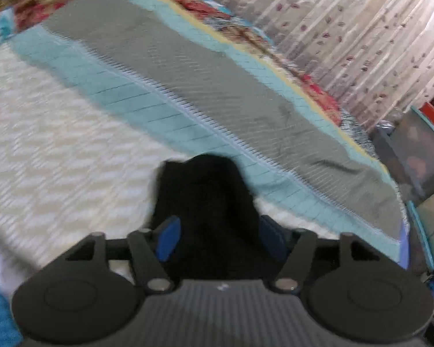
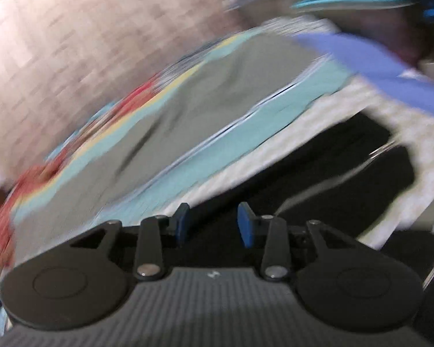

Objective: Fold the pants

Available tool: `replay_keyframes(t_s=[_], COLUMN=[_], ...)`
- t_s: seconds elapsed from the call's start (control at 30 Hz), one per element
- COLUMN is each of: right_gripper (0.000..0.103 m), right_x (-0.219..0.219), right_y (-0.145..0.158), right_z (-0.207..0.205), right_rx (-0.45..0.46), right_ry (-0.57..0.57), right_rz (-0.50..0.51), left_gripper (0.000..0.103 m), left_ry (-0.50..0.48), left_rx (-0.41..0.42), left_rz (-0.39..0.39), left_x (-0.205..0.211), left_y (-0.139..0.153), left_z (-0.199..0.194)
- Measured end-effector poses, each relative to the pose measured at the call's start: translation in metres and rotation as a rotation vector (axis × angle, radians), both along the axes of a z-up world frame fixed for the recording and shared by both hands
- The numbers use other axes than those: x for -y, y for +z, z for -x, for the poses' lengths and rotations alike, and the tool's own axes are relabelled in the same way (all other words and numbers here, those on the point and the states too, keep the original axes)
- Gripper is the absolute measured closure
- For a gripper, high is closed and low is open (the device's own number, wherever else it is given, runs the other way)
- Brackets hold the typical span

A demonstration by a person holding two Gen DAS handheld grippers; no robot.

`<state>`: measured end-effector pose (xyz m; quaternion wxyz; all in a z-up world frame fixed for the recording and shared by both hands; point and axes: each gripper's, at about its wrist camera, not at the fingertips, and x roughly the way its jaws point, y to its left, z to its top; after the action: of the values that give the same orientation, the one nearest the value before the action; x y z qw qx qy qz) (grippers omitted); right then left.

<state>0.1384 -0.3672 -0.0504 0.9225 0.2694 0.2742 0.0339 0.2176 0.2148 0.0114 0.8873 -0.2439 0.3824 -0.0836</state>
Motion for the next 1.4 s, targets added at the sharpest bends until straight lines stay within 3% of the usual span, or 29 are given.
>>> replay_keyframes(t_s=[0.13, 0.2, 0.27, 0.37, 0.43, 0.47, 0.5, 0.53, 0.57, 0.6, 0.63, 0.73, 0.87, 0.93, 0.97, 1.0, 1.03, 1.07, 1.27, 1.4], right_gripper=[0.052, 0.040, 0.038, 0.038, 0.038, 0.038, 0.038, 0.039, 0.058, 0.085, 0.085, 0.089, 0.091, 0.090, 0.087, 0.071, 0.059, 0.046, 0.047, 0.047], right_x=[-0.093, -0.151, -0.199, -0.245, -0.260, -0.263, -0.264, -0.270, -0.281, -0.285, -0.283, -0.259, -0.202, -0.183, -0.179, -0.178, -0.179, -0.178, -0.158, -0.186], right_y=[-0.010, -0.012, -0.017, -0.026, -0.031, -0.032, -0.036, -0.042, -0.047, -0.049, -0.043, -0.006, 0.047, 0.056, 0.055, 0.052, 0.048, 0.042, 0.023, 0.028], right_z=[0.024, 0.031, 0.036, 0.052, 0.053, 0.048, 0.045, 0.043, 0.046, 0.046, 0.042, 0.038, 0.062, 0.077, 0.084, 0.091, 0.097, 0.104, 0.111, 0.116], right_rx=[0.009, 0.017, 0.015, 0.020, 0.012, -0.001, -0.007, -0.001, 0.013, 0.027, 0.022, 0.042, 0.157, 0.187, 0.184, 0.174, 0.158, 0.142, 0.068, 0.077], right_ry=[0.366, 0.553, 0.700, 0.833, 0.825, 0.810, 0.806, 0.802, 0.780, 0.747, 0.746, 0.708, 0.803, 0.823, 0.812, 0.788, 0.765, 0.737, 0.595, 0.660], right_rz=[0.065, 0.156, 0.242, 0.336, 0.439, 0.477, 0.514, 0.588, 0.690, 0.788, 0.791, 0.621, 0.263, 0.190, 0.202, 0.238, 0.274, 0.298, 0.194, 0.195], left_gripper=[0.029, 0.025, 0.018, 0.017, 0.017, 0.021, 0.048, 0.059, 0.067, 0.072, 0.073, 0.075, 0.074, 0.055, 0.028, 0.009, 0.006, 0.005, 0.005, 0.005], left_ry=[0.101, 0.138, 0.124, 0.095, 0.077, 0.074, 0.064, 0.041, 0.032, 0.036, 0.025, 0.014, 0.006, 0.001, 0.033, 0.082, 0.130, 0.146, 0.166, 0.144], left_rx=[-0.118, -0.163, -0.167, -0.162, -0.150, -0.142, -0.128, -0.127, -0.146, -0.149, -0.140, -0.127, -0.131, -0.130, -0.124, -0.115, -0.084, -0.072, -0.173, -0.207], left_rz=[0.047, 0.110, 0.147, 0.127, 0.118, 0.111, 0.103, 0.107, 0.111, 0.104, 0.093, 0.064, 0.046, 0.030, -0.034, -0.128, -0.232, -0.275, -0.087, -0.015], left_x=[-0.033, -0.041, -0.036, -0.017, -0.004, 0.001, 0.008, 0.014, 0.017, 0.018, 0.017, 0.001, -0.037, -0.051, -0.055, -0.054, -0.053, -0.054, -0.071, -0.058], left_y=[-0.041, -0.056, -0.066, -0.079, -0.087, -0.089, -0.089, -0.086, -0.083, -0.076, -0.067, -0.031, 0.020, 0.035, 0.040, 0.044, 0.045, 0.043, -0.002, -0.041], left_z=[0.027, 0.027, 0.020, 0.005, -0.006, -0.008, -0.009, -0.012, -0.012, -0.009, -0.004, 0.023, 0.076, 0.101, 0.117, 0.128, 0.144, 0.155, 0.200, 0.205])
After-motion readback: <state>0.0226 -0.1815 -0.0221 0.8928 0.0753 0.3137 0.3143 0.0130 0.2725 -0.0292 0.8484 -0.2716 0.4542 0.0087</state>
